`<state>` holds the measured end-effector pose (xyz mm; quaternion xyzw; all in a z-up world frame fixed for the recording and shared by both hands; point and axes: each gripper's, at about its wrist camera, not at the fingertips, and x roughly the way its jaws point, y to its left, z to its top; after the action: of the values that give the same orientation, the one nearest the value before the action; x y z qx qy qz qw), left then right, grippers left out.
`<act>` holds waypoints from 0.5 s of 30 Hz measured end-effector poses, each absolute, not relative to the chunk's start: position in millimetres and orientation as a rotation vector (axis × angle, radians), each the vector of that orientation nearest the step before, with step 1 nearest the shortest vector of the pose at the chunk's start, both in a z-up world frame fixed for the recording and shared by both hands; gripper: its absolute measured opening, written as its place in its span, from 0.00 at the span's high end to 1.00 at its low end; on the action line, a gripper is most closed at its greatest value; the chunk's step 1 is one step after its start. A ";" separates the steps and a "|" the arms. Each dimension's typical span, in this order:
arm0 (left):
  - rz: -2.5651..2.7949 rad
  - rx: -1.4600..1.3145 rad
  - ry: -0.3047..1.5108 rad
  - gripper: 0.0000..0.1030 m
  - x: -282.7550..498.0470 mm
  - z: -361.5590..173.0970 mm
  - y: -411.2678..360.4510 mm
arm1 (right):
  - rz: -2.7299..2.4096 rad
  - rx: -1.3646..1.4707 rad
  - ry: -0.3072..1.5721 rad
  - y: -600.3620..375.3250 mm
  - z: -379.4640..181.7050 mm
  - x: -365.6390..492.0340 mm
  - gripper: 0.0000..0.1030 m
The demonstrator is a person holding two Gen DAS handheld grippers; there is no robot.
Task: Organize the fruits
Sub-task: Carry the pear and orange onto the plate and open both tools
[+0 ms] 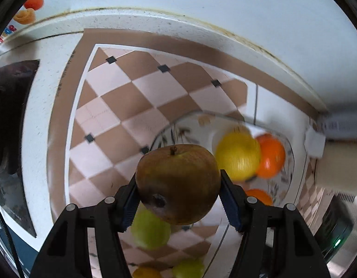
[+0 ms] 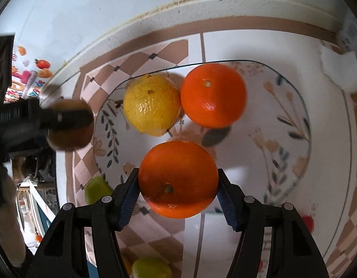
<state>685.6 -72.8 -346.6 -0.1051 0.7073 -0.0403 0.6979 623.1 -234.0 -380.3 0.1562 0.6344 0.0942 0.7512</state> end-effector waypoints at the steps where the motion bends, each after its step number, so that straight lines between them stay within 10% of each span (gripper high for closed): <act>1: -0.090 -0.244 1.585 0.41 692.7 -348.6 -73.1 | 0.205 0.337 1.395 -232.0 -383.2 627.1 0.36; 15: -0.084 -0.251 1.665 0.41 717.6 -376.3 -83.8 | 0.220 0.325 1.487 -225.3 -401.2 641.9 0.35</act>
<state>717.6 -83.8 -376.3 -0.1110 0.7374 -0.0373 0.6652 641.9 -225.3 -401.2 0.1467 0.6722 0.0996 0.7188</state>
